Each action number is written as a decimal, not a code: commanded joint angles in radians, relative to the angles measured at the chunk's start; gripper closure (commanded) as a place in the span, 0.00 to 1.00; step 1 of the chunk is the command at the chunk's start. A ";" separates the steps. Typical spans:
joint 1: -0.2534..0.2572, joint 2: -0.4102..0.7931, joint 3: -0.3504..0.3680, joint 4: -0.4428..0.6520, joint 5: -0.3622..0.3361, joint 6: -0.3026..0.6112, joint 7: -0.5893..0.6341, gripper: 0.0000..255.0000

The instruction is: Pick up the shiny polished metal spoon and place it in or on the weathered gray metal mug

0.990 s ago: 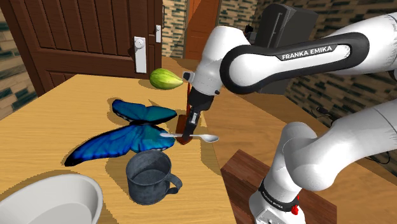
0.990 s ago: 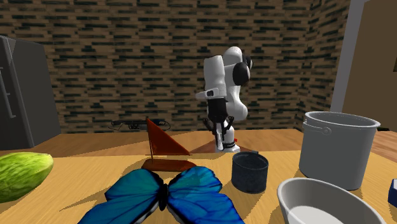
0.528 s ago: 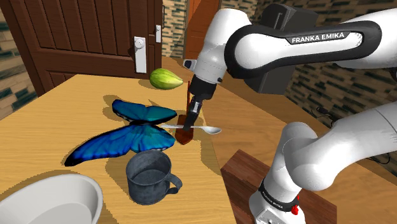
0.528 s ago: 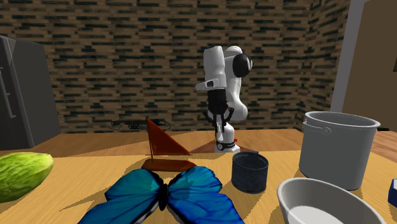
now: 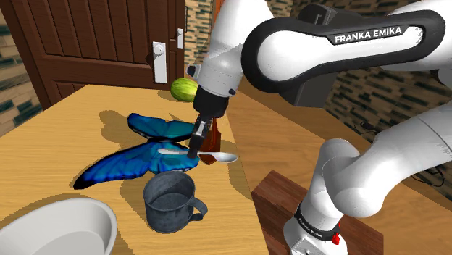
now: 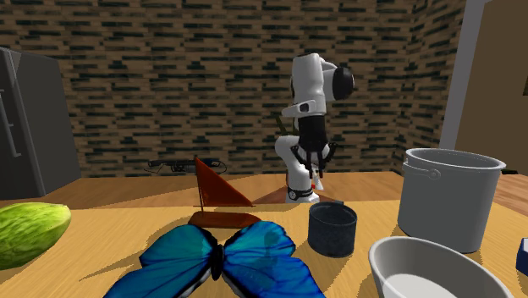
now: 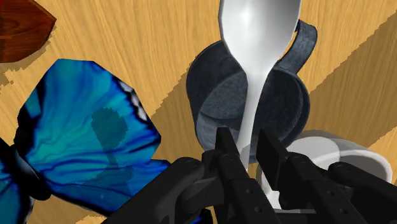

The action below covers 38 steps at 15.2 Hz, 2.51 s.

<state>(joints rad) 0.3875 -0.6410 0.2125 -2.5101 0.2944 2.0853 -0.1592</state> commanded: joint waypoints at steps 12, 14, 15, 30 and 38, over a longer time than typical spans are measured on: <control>0.021 0.162 0.129 0.056 0.019 0.133 0.118 1.00; 0.023 0.171 0.133 0.035 0.023 0.162 0.114 1.00; 0.024 0.176 0.135 0.025 0.025 0.177 0.112 1.00; 0.028 0.210 0.148 -0.027 0.037 0.262 0.102 0.00; 0.025 0.121 0.113 0.029 0.025 0.116 0.102 0.00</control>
<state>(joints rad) 0.4130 -0.5038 0.3300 -2.4983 0.3228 2.2355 -0.0608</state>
